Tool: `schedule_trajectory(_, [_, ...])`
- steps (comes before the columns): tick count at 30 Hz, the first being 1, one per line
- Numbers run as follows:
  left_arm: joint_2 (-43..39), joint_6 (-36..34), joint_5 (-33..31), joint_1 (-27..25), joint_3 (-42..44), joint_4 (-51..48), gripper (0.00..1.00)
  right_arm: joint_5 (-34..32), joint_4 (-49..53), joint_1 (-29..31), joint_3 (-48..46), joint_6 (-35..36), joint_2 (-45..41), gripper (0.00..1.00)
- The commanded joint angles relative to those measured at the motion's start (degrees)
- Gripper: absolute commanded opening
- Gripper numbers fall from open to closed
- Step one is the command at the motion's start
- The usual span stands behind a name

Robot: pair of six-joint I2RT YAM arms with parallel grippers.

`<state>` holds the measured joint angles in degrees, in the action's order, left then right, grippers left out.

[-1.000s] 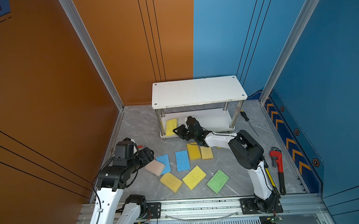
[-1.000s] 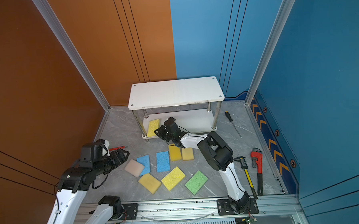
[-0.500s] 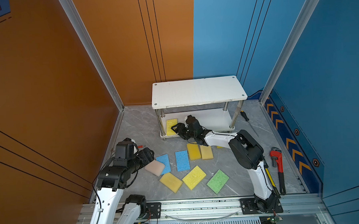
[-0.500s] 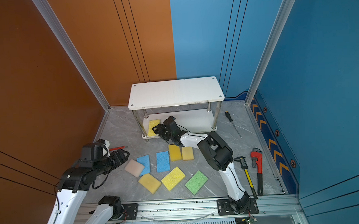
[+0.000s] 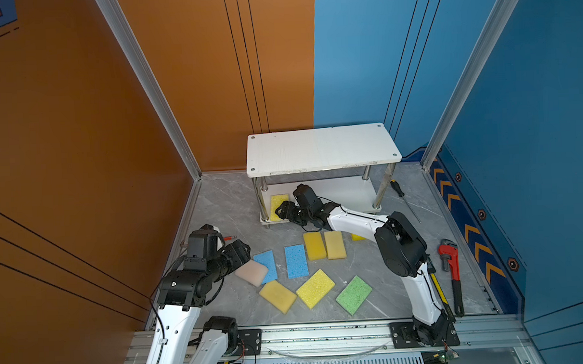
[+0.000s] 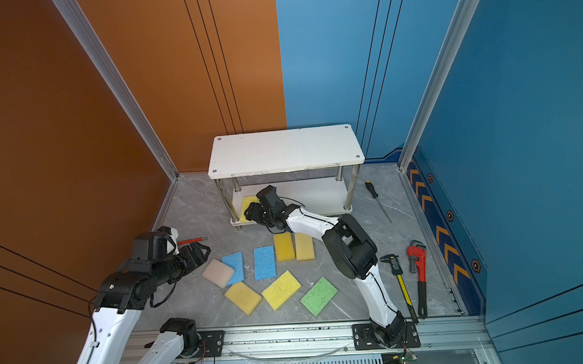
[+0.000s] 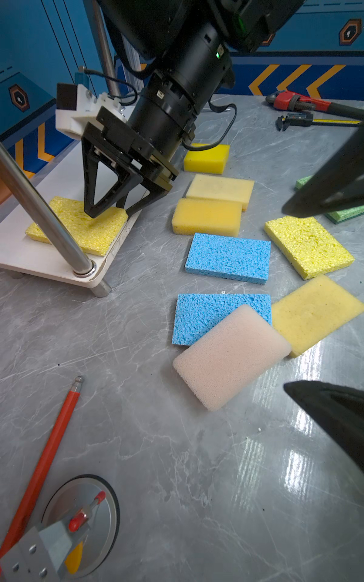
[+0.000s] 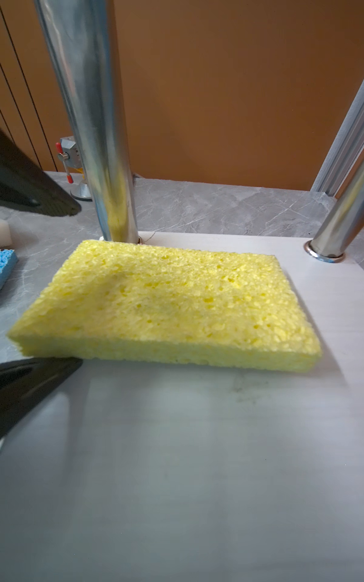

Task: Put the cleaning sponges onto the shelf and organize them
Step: 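Open the right gripper and withdraw it from the shelf, then move right gripper to green sponge while left gripper lowers over blue sponges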

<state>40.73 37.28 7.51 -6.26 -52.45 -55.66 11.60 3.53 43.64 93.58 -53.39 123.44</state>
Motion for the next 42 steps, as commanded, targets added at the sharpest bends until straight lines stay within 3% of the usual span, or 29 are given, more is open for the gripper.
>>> schedule_trajectory(1, [-0.65, -0.27, -0.04, 0.25, 0.91, -1.41, 0.82, -2.43, 8.58, 0.34, 1.41, 5.39, 0.05, 0.72])
schedule_trajectory(8, [-0.83, -0.21, -0.21, 0.34, 1.05, -1.40, 0.82, -3.96, 14.37, 0.57, 4.93, 11.73, 0.93, 0.72])
schedule_trajectory(14, [-1.18, -0.45, -0.21, 0.38, 1.26, -1.39, 0.82, -5.29, 14.58, 0.57, 3.87, 12.61, -1.88, 0.73])
schedule_trajectory(22, [-1.00, -1.81, 0.92, -0.26, 1.11, -0.58, 0.82, -6.10, 15.09, 3.21, -6.02, 11.13, -14.08, 0.72])
schedule_trajectory(28, [1.76, -2.22, 2.72, -4.64, 2.78, 2.11, 0.81, -10.36, 21.94, 3.68, -22.97, 3.09, -31.97, 0.72])
schedule_trajectory(36, [8.29, 5.52, 3.04, -21.20, 9.81, 14.68, 0.81, -9.29, 43.54, 4.85, -43.31, -12.85, -57.16, 0.70])
schedule_trajectory(42, [15.51, 8.76, 5.06, -27.83, 10.37, 23.47, 0.81, -9.75, 44.92, 11.03, -58.11, -26.11, -72.50, 0.63])
